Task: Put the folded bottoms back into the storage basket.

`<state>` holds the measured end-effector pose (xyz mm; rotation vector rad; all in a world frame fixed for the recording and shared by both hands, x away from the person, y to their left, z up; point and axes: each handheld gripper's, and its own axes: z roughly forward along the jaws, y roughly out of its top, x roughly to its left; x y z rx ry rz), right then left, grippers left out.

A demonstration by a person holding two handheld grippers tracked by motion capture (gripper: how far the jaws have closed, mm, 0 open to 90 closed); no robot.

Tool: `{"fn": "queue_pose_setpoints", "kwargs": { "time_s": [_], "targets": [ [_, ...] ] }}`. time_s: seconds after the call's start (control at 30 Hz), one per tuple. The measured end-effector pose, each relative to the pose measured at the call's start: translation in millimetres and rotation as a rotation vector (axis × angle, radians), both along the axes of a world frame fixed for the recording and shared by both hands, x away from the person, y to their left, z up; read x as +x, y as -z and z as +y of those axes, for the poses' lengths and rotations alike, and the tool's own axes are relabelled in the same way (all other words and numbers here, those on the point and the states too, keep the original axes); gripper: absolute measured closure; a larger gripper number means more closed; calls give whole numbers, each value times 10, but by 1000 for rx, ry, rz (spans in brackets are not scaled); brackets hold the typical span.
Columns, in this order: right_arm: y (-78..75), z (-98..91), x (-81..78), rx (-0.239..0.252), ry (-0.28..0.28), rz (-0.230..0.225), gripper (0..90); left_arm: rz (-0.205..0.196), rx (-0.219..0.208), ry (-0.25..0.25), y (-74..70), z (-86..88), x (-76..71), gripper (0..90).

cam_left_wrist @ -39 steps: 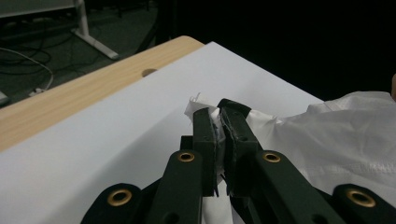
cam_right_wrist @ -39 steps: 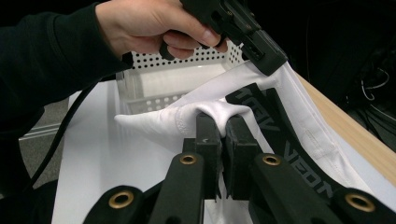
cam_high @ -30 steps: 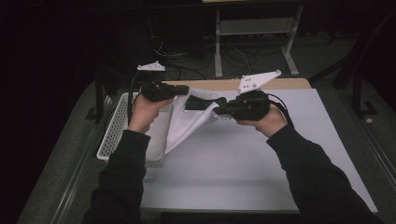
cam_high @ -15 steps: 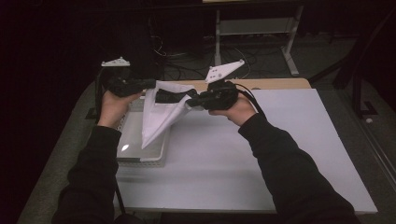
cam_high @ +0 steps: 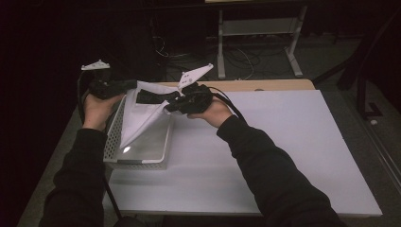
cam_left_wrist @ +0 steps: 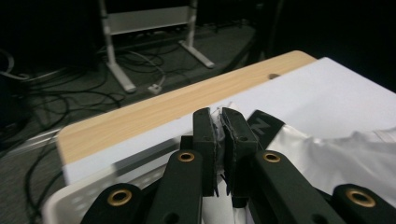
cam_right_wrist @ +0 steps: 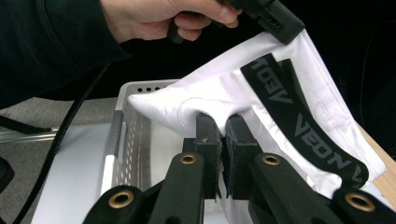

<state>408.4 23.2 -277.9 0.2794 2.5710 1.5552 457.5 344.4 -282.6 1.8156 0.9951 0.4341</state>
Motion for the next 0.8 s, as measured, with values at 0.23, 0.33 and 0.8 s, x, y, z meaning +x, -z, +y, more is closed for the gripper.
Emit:
{"fn": "queue_pose_setpoints", "kwargs": {
  "time_s": [0.23,0.33,0.8],
  "targets": [
    [80,257,16,-20,-21,1,854,12,-10,-48,138,213,90,844],
    [155,345,21,-38,-26,6,854,24,-9,-61,198,270,135,844],
    [658,636,13,-152,-51,54,853,126,52,-135,656,386,300,844]
  ]
}}
